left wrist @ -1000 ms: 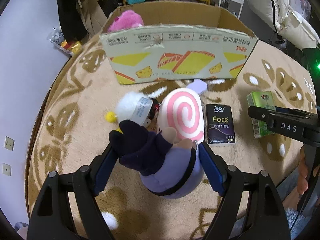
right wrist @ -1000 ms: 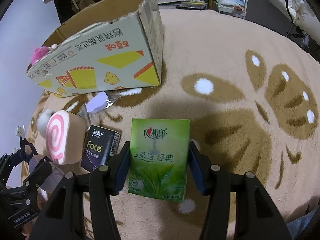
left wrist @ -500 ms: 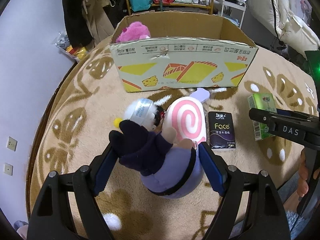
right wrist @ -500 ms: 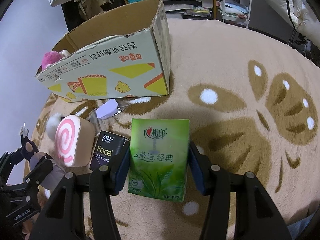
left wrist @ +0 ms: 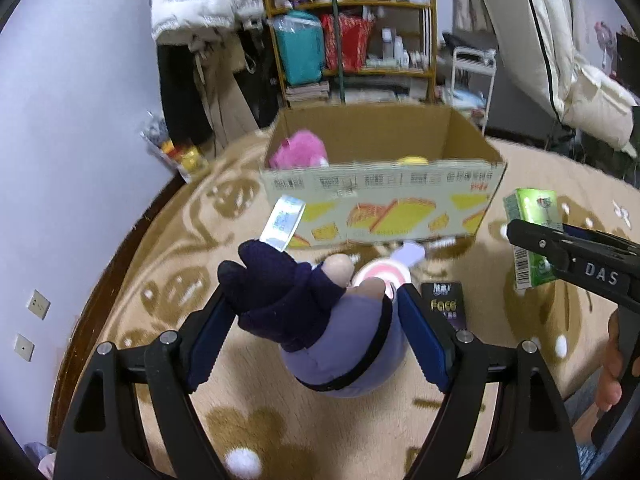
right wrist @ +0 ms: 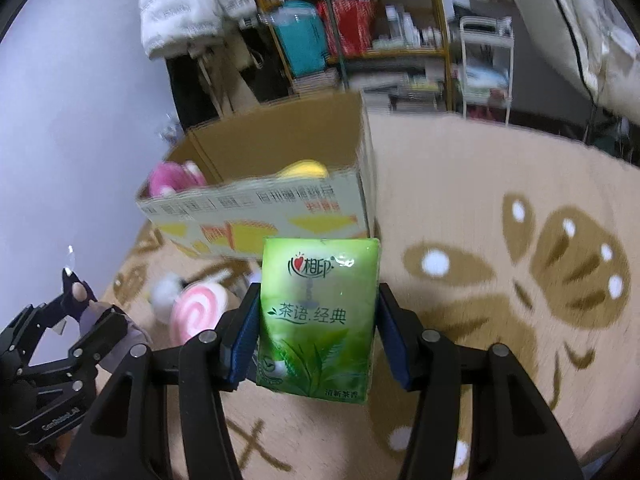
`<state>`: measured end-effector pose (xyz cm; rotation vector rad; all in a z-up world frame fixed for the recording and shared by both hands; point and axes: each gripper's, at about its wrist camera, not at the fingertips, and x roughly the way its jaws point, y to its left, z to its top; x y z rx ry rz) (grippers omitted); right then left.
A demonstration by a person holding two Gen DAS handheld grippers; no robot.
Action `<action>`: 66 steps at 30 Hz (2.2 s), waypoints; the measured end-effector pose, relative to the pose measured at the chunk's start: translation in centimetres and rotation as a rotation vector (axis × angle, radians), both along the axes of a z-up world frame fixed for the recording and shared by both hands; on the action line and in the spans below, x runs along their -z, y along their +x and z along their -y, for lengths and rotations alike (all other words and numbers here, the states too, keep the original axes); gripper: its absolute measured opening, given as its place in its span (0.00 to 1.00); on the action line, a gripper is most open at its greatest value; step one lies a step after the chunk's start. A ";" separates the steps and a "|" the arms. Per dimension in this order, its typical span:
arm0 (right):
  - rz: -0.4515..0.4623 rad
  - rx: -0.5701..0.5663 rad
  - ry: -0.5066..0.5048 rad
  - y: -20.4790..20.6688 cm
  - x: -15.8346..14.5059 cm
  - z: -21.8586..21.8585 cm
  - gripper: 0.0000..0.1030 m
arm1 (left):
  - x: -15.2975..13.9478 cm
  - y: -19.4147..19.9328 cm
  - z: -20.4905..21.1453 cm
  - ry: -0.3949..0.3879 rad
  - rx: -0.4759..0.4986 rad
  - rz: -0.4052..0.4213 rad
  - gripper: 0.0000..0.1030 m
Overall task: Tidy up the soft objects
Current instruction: 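Lift the purple plush and green tissue pack toward the box, then open both tools to drop the purple plush and green tissue pack into the box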
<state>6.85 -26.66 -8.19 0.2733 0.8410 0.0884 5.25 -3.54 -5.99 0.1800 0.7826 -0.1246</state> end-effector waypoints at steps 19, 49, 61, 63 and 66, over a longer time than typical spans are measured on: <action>0.232 0.000 -0.065 2.7 -6.4 -1.5 0.56 | -6.7 3.2 0.1 -0.044 0.030 0.260 0.78; 0.206 -0.025 -0.128 11.5 -3.2 -0.4 0.57 | -2.3 13.4 4.4 -0.012 0.130 0.235 0.80; 0.194 -0.046 -0.101 11.5 -2.0 0.0 0.57 | -1.4 14.2 4.1 -0.051 0.140 0.187 0.83; 0.192 -0.044 -0.103 11.5 -2.0 0.0 0.57 | -1.4 14.2 4.1 -0.054 0.146 0.184 0.83; 0.182 -0.045 -0.096 11.7 -1.9 0.1 0.57 | -1.5 14.3 4.1 -0.056 0.145 0.178 0.84</action>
